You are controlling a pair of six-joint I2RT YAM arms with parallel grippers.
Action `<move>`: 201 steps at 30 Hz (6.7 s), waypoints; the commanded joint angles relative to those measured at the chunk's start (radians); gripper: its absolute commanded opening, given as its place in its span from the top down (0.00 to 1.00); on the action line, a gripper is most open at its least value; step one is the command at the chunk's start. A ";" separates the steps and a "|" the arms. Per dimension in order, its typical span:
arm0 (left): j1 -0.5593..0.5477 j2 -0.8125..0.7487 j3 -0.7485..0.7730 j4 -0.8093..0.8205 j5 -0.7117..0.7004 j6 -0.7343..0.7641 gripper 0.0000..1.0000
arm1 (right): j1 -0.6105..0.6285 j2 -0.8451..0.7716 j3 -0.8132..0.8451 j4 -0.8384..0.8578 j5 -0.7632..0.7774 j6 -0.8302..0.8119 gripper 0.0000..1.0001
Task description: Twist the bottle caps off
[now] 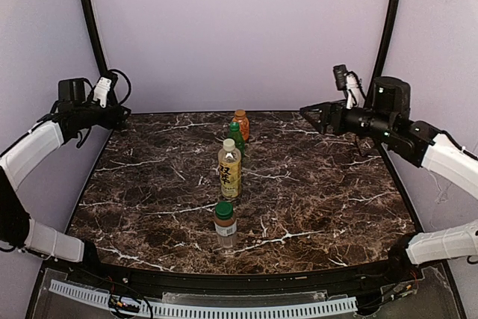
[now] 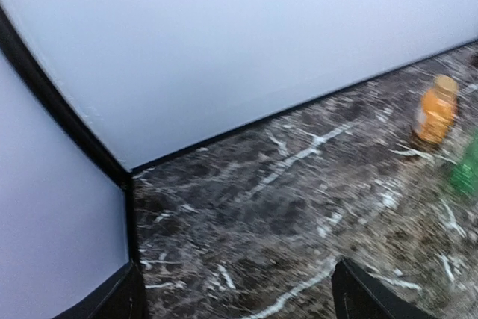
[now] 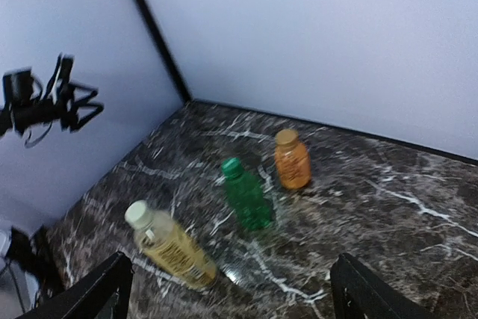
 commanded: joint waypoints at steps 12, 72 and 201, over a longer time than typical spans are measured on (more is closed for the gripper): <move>-0.212 -0.588 -0.171 -0.696 0.625 0.216 0.20 | 0.771 0.427 0.295 -0.322 0.170 -0.297 0.01; -0.682 -0.457 -0.108 -0.366 0.300 0.136 0.17 | 0.728 0.594 0.647 0.134 0.119 0.124 1.00; -0.788 -0.543 -0.266 0.131 -0.480 0.790 0.90 | 0.656 0.669 0.939 -0.119 0.156 0.364 0.13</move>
